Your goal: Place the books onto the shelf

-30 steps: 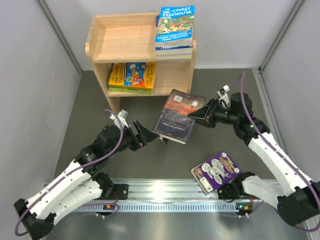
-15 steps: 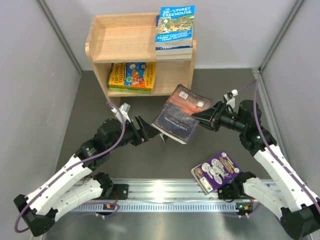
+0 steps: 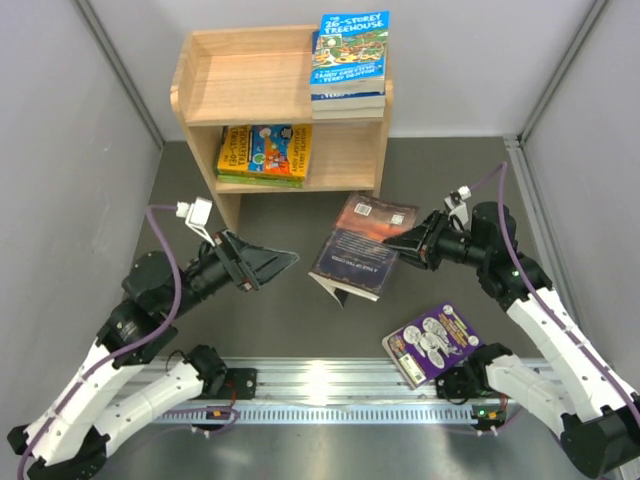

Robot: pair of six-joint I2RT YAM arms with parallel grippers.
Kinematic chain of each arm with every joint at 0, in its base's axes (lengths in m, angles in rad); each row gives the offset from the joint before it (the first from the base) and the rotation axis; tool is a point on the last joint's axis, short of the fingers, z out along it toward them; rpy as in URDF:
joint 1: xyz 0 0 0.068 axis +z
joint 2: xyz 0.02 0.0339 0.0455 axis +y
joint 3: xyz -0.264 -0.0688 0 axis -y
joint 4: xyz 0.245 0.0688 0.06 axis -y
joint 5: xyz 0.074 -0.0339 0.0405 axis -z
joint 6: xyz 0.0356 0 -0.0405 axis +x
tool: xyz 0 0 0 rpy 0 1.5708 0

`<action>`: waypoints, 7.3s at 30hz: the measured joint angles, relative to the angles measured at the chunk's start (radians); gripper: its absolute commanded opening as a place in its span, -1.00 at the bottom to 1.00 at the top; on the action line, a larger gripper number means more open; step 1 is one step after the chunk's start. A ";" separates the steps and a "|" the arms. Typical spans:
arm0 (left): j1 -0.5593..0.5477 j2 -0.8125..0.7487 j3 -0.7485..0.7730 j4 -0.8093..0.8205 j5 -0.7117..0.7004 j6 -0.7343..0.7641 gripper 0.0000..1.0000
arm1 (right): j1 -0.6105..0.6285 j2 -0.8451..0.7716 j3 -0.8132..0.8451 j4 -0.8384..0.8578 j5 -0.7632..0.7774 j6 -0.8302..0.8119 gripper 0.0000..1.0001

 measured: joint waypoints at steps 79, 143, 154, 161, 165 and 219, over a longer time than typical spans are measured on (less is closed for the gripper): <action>0.003 0.367 0.286 -0.122 0.126 0.016 -1.00 | 0.071 0.124 0.089 0.386 -0.146 0.101 0.67; 0.950 0.951 0.869 0.012 0.626 -0.049 -1.00 | 0.039 -0.128 -0.037 0.040 -0.232 -0.087 0.74; 0.947 0.968 0.856 -0.085 0.730 -0.098 -1.00 | 0.006 -0.084 -0.028 0.043 -0.232 -0.097 0.75; 0.942 0.970 0.939 -0.269 0.657 -0.032 -0.38 | 0.002 -0.074 -0.028 0.060 -0.233 -0.095 0.76; 0.943 0.970 0.952 -0.317 0.634 -0.008 -0.10 | -0.002 -0.070 -0.028 0.071 -0.234 -0.093 0.76; 0.783 0.288 0.203 -0.619 0.123 0.377 0.98 | 0.100 0.333 -0.123 -0.617 0.431 -0.415 0.71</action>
